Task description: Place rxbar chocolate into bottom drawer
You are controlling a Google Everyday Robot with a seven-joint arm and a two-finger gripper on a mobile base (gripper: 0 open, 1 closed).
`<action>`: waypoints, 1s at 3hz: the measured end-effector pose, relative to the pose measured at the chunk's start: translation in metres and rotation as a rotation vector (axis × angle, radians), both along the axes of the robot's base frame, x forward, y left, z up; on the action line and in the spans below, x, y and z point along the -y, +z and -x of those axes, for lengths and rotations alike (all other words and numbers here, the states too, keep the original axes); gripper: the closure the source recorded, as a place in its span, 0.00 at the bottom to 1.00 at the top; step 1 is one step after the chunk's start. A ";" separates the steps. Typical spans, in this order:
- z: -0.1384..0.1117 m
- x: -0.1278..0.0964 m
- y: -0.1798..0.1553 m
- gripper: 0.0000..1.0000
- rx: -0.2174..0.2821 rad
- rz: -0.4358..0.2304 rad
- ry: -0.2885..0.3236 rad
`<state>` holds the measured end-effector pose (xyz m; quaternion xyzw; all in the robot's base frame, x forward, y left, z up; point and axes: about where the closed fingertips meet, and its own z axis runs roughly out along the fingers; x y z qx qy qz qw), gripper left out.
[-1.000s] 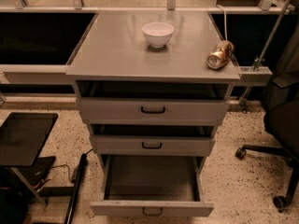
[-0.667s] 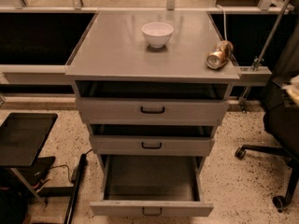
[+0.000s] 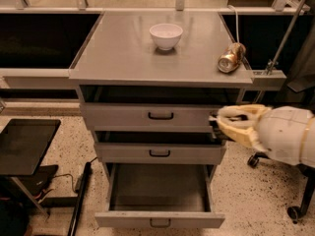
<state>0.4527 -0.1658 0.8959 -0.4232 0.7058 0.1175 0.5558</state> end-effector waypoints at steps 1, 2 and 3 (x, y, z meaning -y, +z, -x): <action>0.001 -0.016 -0.001 1.00 -0.004 -0.013 0.027; 0.001 -0.016 -0.001 1.00 -0.004 -0.013 0.027; -0.002 -0.020 -0.025 1.00 -0.012 -0.069 0.049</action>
Offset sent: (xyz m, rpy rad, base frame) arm -0.0012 0.0186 -0.0022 0.0171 0.0060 0.0310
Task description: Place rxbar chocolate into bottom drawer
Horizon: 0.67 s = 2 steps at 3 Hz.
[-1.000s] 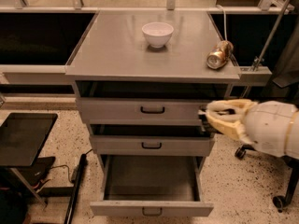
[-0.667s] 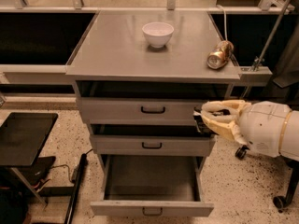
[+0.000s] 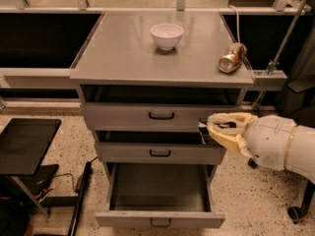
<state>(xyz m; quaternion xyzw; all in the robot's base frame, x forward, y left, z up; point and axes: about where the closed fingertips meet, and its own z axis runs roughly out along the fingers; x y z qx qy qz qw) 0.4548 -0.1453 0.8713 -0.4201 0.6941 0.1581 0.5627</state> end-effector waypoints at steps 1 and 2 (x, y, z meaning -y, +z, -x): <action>-0.007 -0.030 -0.056 1.00 -0.057 -0.096 0.059; -0.014 -0.066 -0.119 1.00 -0.135 -0.163 0.113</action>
Offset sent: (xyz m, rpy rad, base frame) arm 0.0295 0.1232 -0.2133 0.2431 0.2531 0.1834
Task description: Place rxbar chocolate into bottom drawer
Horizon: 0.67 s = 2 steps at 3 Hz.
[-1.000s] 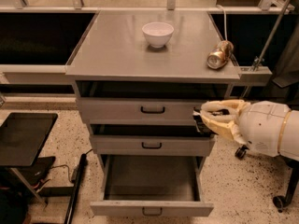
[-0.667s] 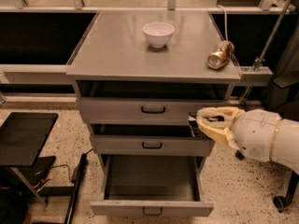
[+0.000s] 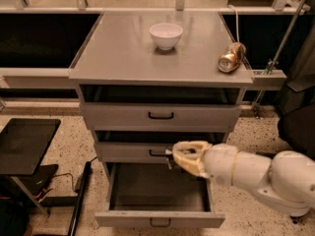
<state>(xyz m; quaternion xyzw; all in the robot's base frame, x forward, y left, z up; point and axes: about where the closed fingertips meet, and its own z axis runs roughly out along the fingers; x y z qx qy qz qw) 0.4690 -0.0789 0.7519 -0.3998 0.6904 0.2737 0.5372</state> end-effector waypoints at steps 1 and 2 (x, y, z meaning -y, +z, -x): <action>-0.016 -0.028 -0.059 1.00 -0.050 0.075 0.018; -0.040 -0.037 -0.095 1.00 -0.065 0.219 -0.031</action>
Offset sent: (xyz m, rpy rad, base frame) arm 0.0771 0.0337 -0.1308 -0.4253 0.0665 -0.1341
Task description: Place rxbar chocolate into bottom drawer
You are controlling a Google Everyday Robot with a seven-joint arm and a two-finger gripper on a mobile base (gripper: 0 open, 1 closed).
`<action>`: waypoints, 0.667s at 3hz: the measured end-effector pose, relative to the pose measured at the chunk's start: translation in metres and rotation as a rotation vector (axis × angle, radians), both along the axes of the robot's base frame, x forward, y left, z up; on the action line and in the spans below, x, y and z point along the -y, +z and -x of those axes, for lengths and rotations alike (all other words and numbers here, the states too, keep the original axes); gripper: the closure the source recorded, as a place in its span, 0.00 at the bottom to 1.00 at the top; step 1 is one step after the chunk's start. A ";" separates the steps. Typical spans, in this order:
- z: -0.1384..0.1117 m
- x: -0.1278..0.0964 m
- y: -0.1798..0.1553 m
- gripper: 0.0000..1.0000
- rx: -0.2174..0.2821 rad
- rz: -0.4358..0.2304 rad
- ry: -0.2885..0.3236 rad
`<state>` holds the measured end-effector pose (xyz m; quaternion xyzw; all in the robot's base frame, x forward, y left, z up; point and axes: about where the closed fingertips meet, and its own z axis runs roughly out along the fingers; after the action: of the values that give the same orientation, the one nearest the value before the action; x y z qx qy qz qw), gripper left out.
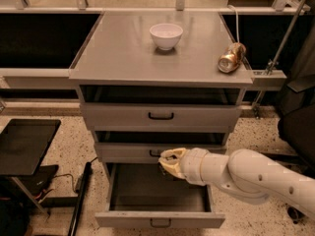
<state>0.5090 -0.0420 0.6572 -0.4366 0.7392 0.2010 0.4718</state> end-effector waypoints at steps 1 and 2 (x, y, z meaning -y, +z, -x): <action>-0.012 -0.006 -0.002 1.00 0.015 0.017 -0.013; -0.015 0.007 -0.010 1.00 -0.005 -0.027 -0.024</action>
Offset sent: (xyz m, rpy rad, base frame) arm 0.0198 -0.0268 -0.0232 0.0873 0.0357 -0.0460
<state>0.5237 -0.0488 0.6471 -0.4206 0.7429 0.2065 0.4781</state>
